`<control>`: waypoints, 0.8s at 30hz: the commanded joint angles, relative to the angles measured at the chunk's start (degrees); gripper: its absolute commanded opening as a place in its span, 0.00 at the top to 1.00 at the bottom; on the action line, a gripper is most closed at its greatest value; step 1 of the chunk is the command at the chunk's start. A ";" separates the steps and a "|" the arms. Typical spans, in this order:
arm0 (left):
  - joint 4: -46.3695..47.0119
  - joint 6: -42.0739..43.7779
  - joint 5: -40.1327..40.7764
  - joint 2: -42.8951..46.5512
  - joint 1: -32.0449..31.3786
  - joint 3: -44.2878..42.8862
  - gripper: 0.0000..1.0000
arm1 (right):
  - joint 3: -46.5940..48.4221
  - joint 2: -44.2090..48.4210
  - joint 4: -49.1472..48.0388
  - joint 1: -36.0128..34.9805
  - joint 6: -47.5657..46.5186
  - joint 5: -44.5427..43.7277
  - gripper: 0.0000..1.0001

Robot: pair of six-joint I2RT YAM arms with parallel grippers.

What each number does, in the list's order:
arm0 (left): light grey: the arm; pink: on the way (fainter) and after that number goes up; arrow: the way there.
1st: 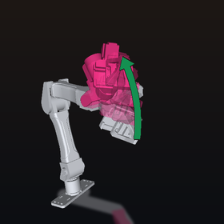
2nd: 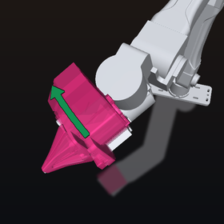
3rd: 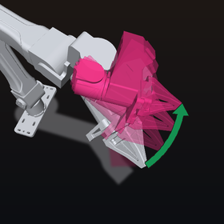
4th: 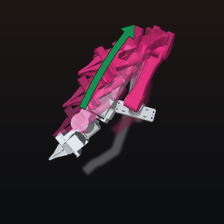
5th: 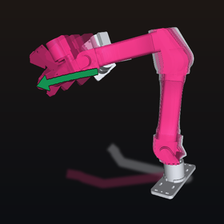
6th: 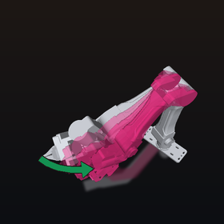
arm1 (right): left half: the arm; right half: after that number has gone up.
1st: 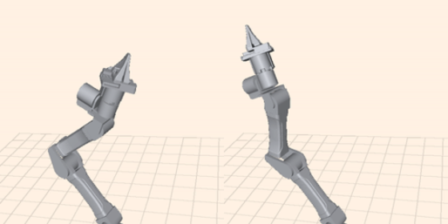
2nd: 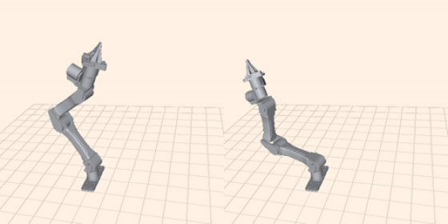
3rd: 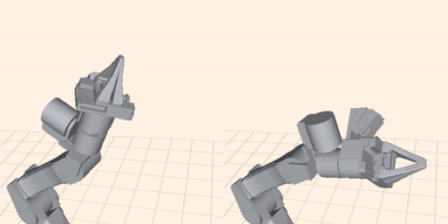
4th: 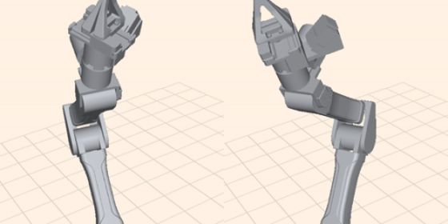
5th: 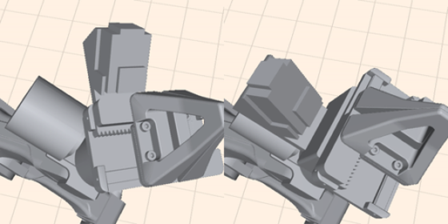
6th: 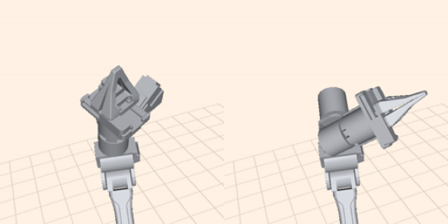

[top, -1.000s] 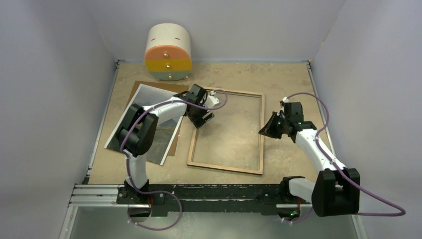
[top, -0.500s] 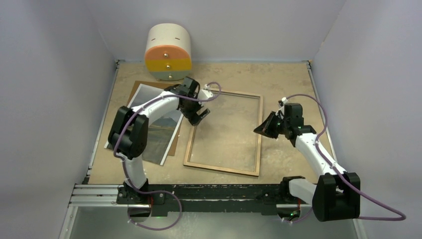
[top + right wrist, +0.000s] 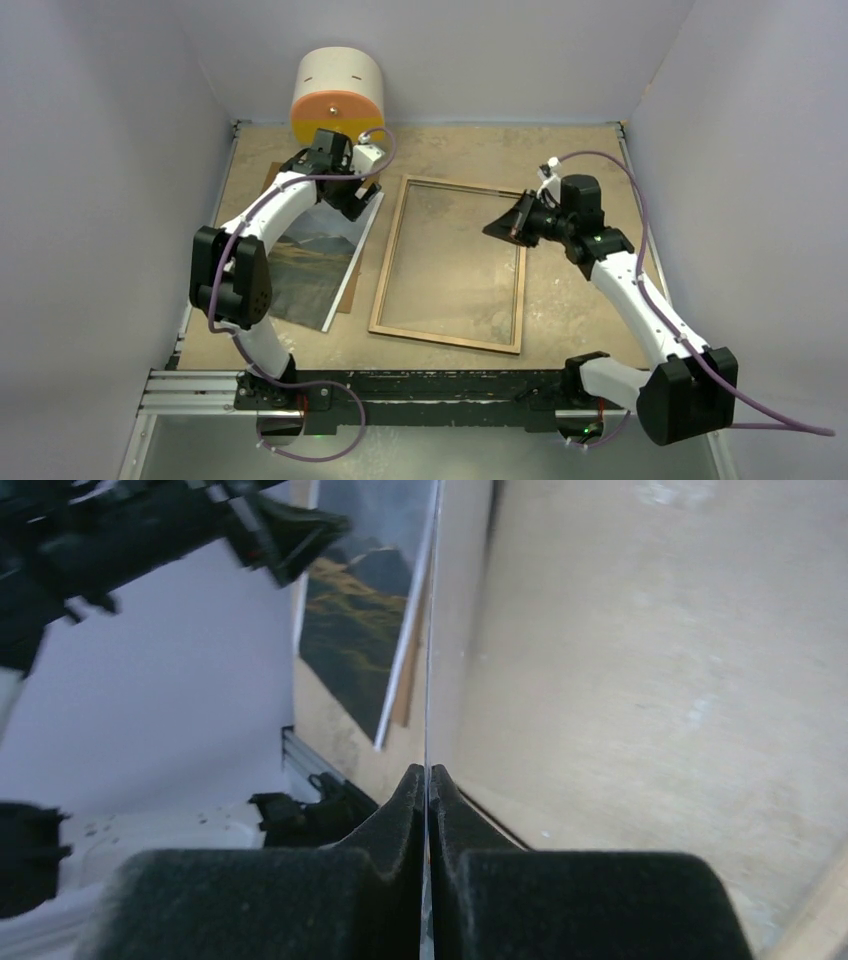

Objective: Put the photo into the frame
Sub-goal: Adjust the photo frame at the center of the board, then place the photo frame item in the photo frame.

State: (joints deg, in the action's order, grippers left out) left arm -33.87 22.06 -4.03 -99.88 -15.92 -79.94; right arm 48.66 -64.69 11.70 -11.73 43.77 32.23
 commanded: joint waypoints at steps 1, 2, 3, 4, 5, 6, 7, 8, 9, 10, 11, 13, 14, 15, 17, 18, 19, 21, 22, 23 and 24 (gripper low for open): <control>3.17 -0.93 6.04 -0.98 3.65 0.29 0.13 | 8.26 -0.19 -3.59 -3.11 4.64 2.82 1.00; 3.31 -1.23 6.14 -1.02 4.35 0.23 0.13 | 9.62 0.01 -4.02 -3.12 5.30 3.12 1.00; 3.53 -1.46 6.19 -0.85 5.01 0.29 0.13 | 10.87 0.19 -4.36 -3.13 5.96 3.45 1.00; 3.73 -1.74 6.23 -0.73 5.55 0.38 0.13 | 11.97 0.25 -4.66 -3.13 6.60 3.93 1.00; 3.88 -2.09 6.04 -0.56 6.01 0.35 0.13 | 12.80 0.27 -5.14 -3.13 7.31 4.59 1.00; 3.89 -2.31 5.71 -0.43 6.65 0.24 0.13 | 13.20 0.27 -5.97 -3.13 8.33 5.20 1.00; 3.75 -2.58 5.41 -0.29 6.95 0.04 0.13 | 12.91 0.26 -7.41 -3.13 9.62 5.86 1.00; 3.65 -2.76 5.17 -0.17 7.30 -0.14 0.13 | 12.10 0.26 -8.98 -3.13 11.14 6.38 1.00; 3.43 -2.84 4.89 -0.08 7.59 -0.27 0.13 | 11.02 0.20 -10.40 -3.13 11.95 6.67 1.00; 3.27 -2.93 4.62 0.00 7.72 -0.38 0.13 | 9.95 0.10 -10.88 -3.13 12.13 6.61 1.00; 3.09 -2.83 4.50 0.07 7.75 -0.31 0.13 | 8.92 0.01 -11.07 -3.13 11.72 6.30 1.00; 2.41 -2.51 4.30 -0.01 7.70 -0.02 0.13 | 6.43 -0.08 -9.67 -3.13 10.90 5.79 1.00; 2.25 -2.36 4.30 0.03 7.74 0.23 0.13 | 5.05 0.08 -9.38 -3.13 10.23 4.51 1.00; 2.34 -2.25 3.68 0.15 7.75 0.65 0.12 | 3.51 0.27 -8.94 -3.13 9.48 2.64 1.00; 2.47 -1.79 2.45 0.57 7.62 1.70 0.12 | -0.85 0.90 -9.52 -3.04 9.07 -0.27 1.00; 2.61 -1.62 2.23 0.72 7.44 2.13 0.12 | -2.79 1.03 -10.01 -3.07 8.89 -1.60 1.00; 2.62 -1.41 2.19 0.73 7.15 2.57 0.12 | -4.44 1.15 -10.15 -2.90 8.44 -2.91 1.00; 2.82 -1.02 2.74 0.65 6.25 3.37 0.12 | -7.70 1.16 -11.15 -2.51 8.09 -5.45 1.00; 3.03 -0.86 3.37 0.59 5.56 3.79 0.12 | -9.06 1.14 -11.34 -2.18 7.74 -6.34 1.00; 3.24 -0.70 3.75 0.57 4.95 4.16 0.11 | -10.33 1.08 -11.37 -1.86 7.44 -7.17 1.00; 3.33 -0.65 3.80 0.58 4.27 4.44 0.11 | -11.35 1.06 -11.40 -1.29 7.04 -7.74 1.00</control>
State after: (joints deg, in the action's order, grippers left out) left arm -31.92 20.58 -0.19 -101.01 -9.19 -76.75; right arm 40.32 -65.08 3.16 -14.50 52.58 29.39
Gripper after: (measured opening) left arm 0.883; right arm 0.005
